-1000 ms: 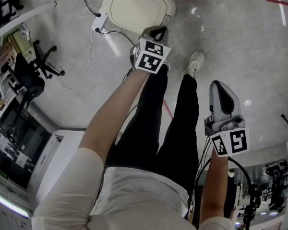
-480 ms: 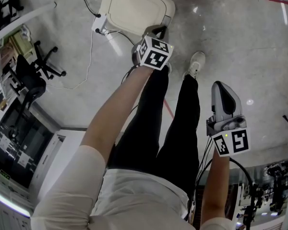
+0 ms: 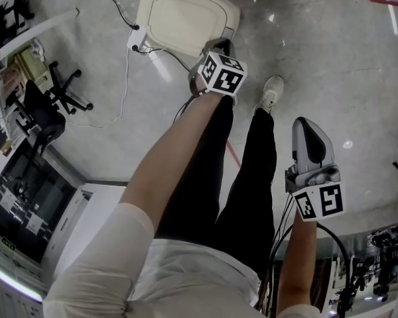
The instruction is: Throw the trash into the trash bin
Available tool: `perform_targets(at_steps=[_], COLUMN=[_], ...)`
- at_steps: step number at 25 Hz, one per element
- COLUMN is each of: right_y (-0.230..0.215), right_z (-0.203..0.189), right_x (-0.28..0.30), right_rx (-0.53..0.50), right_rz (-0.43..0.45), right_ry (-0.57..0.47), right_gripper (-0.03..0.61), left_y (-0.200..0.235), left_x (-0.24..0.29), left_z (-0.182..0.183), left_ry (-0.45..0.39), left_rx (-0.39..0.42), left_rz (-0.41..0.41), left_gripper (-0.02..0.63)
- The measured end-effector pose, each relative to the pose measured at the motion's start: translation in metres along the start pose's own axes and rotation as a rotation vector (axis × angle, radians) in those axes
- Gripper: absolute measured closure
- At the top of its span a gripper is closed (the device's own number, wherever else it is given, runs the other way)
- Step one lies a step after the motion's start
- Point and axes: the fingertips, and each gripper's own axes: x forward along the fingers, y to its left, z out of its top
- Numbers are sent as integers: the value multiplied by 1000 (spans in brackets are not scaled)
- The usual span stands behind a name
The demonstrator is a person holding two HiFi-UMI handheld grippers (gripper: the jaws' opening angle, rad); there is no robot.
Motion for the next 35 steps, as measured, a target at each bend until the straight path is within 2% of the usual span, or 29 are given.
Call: perform_targets(at_steps=[12,17,21,25,28,35], right_y=[-12,-17,-17,-16,-11,-12], right_z=[-4,-6,-8,-6,-3,4], right_x=[-7,-9,-9,-9,-10,-12], right_rx=[7,9,10,8,4,-14], right_rz=[-5,-8,-6,-2,0,1], right_ry=[-12,-11,-9,-11,-16,-15], right_gripper=[577,577,577,577,577,577], left_y=[-1,-2,0,-4,-6,-8], left_x=[8,10,5,6,5,-8], left_z=[-2,-1,1,-2,-4,11], left_ry=[35,43,37,88,109,55], left_rx=[3,43,40,72,37,12], left_rz=[77,106,128,154,176,143], left_gripper=[609,611,612,611,611,611])
